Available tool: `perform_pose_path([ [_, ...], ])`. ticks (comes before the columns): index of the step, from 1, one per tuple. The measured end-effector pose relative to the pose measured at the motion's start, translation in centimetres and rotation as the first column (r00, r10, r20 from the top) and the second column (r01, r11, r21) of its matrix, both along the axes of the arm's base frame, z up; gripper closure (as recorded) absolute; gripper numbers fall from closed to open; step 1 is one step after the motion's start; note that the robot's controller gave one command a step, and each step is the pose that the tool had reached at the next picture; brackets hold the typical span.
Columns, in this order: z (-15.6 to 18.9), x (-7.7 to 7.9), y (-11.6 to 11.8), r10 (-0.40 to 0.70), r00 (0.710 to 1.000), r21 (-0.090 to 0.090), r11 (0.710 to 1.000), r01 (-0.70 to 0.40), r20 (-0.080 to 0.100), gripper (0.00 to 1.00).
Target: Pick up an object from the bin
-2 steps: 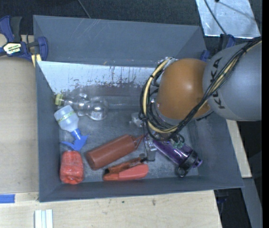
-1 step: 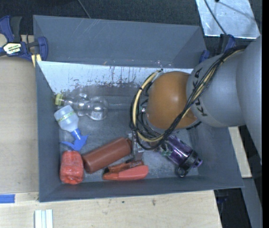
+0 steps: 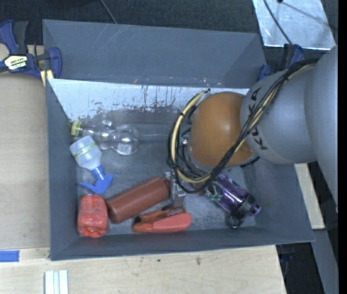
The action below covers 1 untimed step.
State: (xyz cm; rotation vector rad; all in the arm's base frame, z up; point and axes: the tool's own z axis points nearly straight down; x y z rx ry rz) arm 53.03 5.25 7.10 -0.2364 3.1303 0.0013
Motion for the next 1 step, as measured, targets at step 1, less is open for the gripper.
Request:
perform_pose_path([
  [1,15.98,1.29,0.23,-0.039,0.999,0.0,0.999,0.039,0.004,1.0],
])
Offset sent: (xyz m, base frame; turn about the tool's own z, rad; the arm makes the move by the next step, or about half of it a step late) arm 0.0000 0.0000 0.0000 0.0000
